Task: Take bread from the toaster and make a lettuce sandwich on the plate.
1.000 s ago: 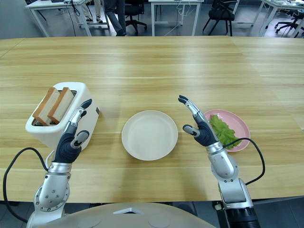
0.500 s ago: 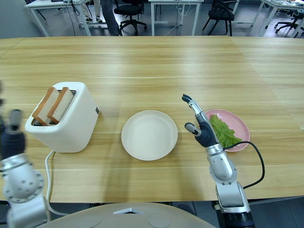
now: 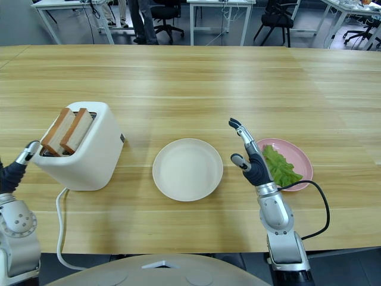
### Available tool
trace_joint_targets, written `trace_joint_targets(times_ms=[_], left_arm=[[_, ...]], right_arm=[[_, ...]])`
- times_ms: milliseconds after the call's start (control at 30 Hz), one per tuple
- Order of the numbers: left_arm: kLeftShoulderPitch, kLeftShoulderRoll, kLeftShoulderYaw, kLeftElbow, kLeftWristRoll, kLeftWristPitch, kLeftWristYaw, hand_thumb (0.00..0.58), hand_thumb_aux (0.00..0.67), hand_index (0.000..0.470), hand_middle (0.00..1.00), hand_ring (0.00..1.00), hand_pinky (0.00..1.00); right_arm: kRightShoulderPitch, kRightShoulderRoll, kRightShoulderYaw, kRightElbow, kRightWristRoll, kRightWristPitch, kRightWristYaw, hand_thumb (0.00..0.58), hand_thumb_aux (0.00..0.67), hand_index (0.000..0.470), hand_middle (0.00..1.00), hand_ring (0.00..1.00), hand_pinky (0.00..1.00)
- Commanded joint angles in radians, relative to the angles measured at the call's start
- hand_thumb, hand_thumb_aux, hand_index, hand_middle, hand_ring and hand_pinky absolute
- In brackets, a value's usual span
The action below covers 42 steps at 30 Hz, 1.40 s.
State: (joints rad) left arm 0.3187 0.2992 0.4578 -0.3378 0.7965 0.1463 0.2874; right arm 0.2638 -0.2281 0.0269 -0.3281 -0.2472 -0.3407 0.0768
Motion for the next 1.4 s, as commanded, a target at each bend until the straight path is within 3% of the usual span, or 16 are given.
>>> trace_joint_targets(times_ms=[33, 500, 1400], left_arm=[[-0.017, 0.014, -0.058, 0.060, 0.040, 0.030, 0.006, 0.000, 0.000, 0.000, 0.00, 0.00, 0.00], [-0.050, 0.074, -0.158, 0.150, 0.135, 0.155, -0.005, 0.000, 0.000, 0.000, 0.00, 0.00, 0.00], [-0.102, 0.136, -0.194, 0.168, 0.122, 0.277, -0.027, 0.000, 0.000, 0.000, 0.00, 0.00, 0.00]], right_arm=[[-0.003, -0.007, -0.010, -0.012, 0.016, 0.012, 0.010, 0.000, 0.000, 0.000, 0.00, 0.00, 0.00], [-0.017, -0.027, -0.011, -0.025, 0.041, 0.024, 0.023, 0.000, 0.000, 0.000, 0.00, 0.00, 0.00], [-0.015, -0.022, 0.005, -0.025, 0.050, 0.020, 0.042, 0.000, 0.000, 0.000, 0.00, 0.00, 0.00]])
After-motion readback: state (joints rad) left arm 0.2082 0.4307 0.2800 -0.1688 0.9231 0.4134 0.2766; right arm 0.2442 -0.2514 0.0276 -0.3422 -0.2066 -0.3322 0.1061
